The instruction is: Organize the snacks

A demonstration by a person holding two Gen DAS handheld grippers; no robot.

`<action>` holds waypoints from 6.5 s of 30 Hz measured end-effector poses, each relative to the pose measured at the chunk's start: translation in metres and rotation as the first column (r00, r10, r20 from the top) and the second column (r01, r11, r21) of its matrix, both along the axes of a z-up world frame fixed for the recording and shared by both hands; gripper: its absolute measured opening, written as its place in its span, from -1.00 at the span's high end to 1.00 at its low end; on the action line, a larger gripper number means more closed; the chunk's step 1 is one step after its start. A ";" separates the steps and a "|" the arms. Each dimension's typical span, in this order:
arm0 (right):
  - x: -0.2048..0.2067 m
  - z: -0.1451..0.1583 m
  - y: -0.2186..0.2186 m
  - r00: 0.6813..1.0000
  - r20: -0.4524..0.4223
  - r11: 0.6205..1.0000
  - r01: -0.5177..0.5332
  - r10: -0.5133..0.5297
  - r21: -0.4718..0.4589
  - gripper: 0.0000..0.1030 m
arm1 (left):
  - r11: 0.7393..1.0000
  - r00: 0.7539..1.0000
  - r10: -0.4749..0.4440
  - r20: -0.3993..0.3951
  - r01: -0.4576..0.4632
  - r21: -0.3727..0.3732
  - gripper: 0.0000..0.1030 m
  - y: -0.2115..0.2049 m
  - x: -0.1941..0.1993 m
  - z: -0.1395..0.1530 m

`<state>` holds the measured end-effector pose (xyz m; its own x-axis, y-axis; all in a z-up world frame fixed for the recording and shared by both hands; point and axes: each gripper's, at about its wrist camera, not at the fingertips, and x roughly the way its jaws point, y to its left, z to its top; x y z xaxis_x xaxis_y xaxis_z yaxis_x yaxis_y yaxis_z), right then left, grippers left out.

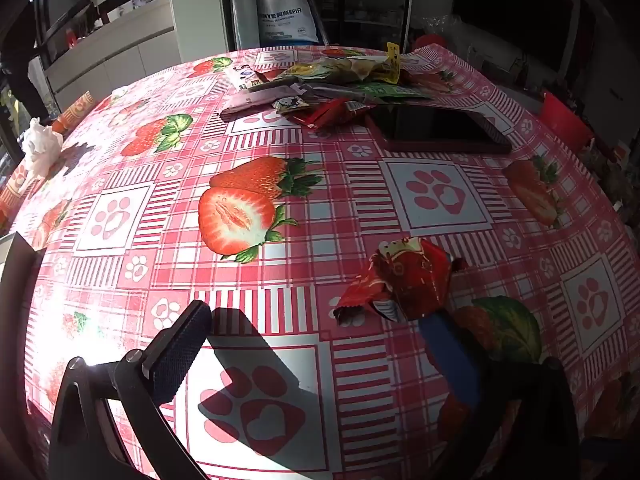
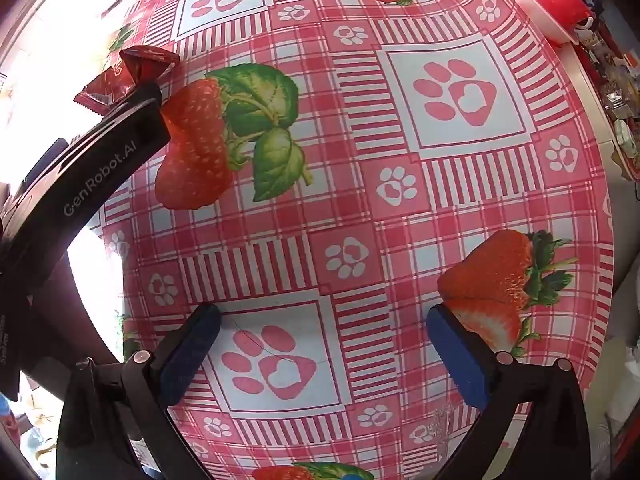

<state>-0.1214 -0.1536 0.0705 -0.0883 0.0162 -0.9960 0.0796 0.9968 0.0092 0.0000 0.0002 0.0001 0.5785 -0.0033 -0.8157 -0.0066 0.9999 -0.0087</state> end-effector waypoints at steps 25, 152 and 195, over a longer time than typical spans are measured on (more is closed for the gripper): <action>0.005 0.007 0.002 0.999 0.032 1.000 0.014 -0.014 -0.005 -1.00 | 1.000 1.000 0.000 -0.001 0.000 0.001 -1.00 0.000 0.000 0.000; 0.117 -0.011 0.213 0.833 0.007 0.833 -0.553 0.553 0.030 0.54 | 0.973 0.753 0.175 -0.635 -0.229 -0.004 -0.33 0.251 -0.066 0.018; 0.072 0.083 0.384 0.819 0.123 0.734 -0.559 0.560 0.385 0.54 | 0.950 0.836 0.299 -0.459 -0.308 0.057 0.52 0.393 -0.162 0.145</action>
<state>-0.0494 0.2308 0.1536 -0.2065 0.3446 -0.9158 -0.4913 0.7729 0.4016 -0.1625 0.3935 0.1456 0.1152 0.0933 -0.9890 -0.3173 0.9469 0.0523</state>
